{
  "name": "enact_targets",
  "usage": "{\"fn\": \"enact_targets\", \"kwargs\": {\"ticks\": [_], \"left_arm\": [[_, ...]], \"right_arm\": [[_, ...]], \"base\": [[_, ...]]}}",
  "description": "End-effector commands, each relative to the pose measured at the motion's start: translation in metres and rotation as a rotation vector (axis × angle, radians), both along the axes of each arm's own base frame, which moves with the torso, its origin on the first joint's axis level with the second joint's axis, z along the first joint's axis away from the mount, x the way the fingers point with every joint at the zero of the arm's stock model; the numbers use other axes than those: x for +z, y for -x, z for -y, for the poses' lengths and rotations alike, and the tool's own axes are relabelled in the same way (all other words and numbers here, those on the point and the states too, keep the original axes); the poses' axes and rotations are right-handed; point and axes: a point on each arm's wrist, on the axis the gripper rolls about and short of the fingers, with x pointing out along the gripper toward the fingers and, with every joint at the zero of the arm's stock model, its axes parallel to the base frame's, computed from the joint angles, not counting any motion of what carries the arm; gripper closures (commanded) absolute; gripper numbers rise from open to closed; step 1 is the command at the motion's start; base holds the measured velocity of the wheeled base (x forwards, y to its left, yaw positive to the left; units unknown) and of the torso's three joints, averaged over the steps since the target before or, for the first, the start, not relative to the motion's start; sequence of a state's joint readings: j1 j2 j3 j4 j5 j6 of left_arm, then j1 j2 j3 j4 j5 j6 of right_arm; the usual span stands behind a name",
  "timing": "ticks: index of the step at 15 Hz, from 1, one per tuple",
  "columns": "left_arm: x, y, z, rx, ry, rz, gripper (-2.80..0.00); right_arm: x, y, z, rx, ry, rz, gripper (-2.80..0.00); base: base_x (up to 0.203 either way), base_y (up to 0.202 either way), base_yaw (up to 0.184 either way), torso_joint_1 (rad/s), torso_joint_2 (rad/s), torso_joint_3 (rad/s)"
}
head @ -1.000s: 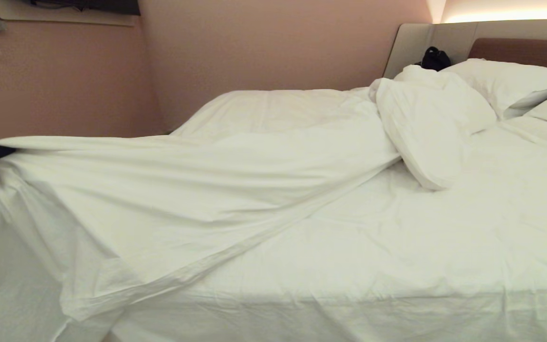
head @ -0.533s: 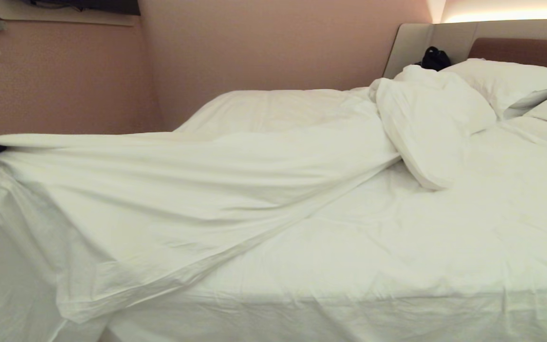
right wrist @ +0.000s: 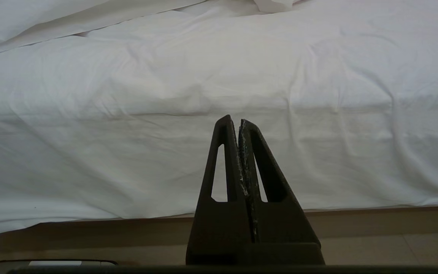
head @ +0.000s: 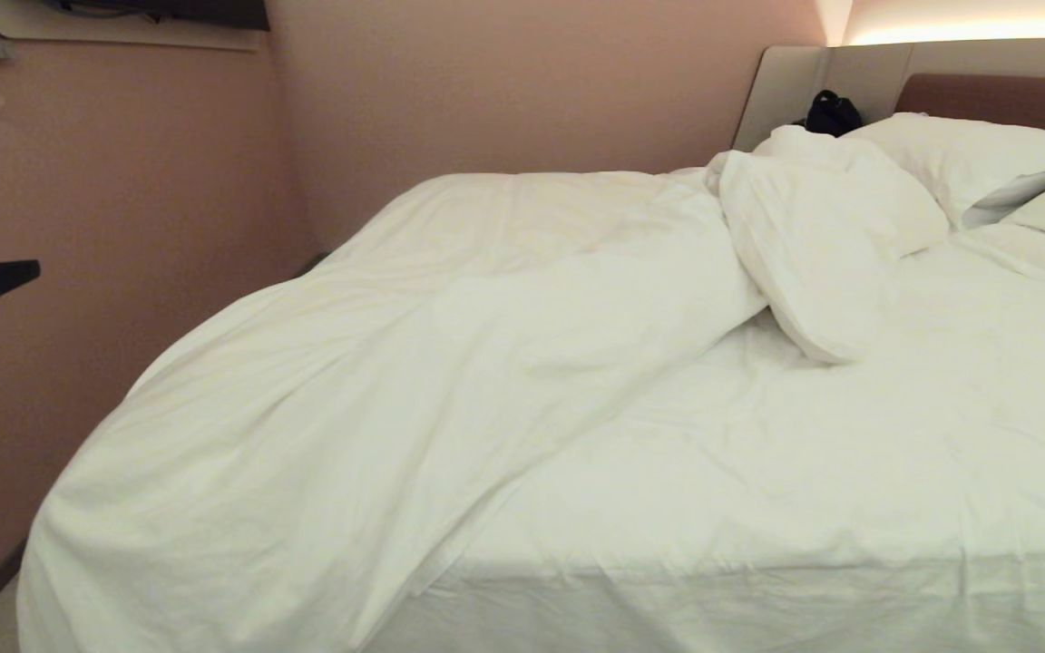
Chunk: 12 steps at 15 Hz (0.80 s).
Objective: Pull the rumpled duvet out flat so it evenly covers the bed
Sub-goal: Hold the folded corner of the quilt
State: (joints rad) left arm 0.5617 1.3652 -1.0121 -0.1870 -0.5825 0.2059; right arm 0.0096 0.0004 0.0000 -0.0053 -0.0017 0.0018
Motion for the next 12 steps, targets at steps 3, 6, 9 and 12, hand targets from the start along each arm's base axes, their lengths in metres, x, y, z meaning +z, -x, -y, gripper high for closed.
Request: {"fn": "enact_targets", "kwargs": {"ticks": [3, 6, 9, 12], "left_arm": [[0.017, 0.008, 0.008, -0.085, 0.127, 0.058, -2.80], [0.021, -0.010, -0.002, -0.080, 0.281, 0.044, -2.80], [0.038, -0.020, -0.007, -0.078, 0.447, 0.069, -2.80], [0.066, -0.018, -0.006, -0.074, 0.620, 0.124, -2.80]], "right_arm": [[0.000, 0.000, 0.000, 0.000, 0.000, 0.001, 0.00], [0.000, 0.000, 0.000, 0.000, 0.000, 0.001, 0.00], [0.000, 0.000, 0.000, 0.000, -0.001, 0.001, 0.00], [0.000, 0.000, 0.000, 0.001, -0.001, 0.001, 0.00]], "base": [[0.000, 0.000, 0.000, 0.000, 0.00, 0.000], [0.000, 0.000, 0.000, 0.000, 0.00, 0.000], [0.000, 0.000, 0.000, 0.000, 0.00, 0.000], [0.000, 0.000, 0.000, 0.000, 0.00, 0.000]]}}
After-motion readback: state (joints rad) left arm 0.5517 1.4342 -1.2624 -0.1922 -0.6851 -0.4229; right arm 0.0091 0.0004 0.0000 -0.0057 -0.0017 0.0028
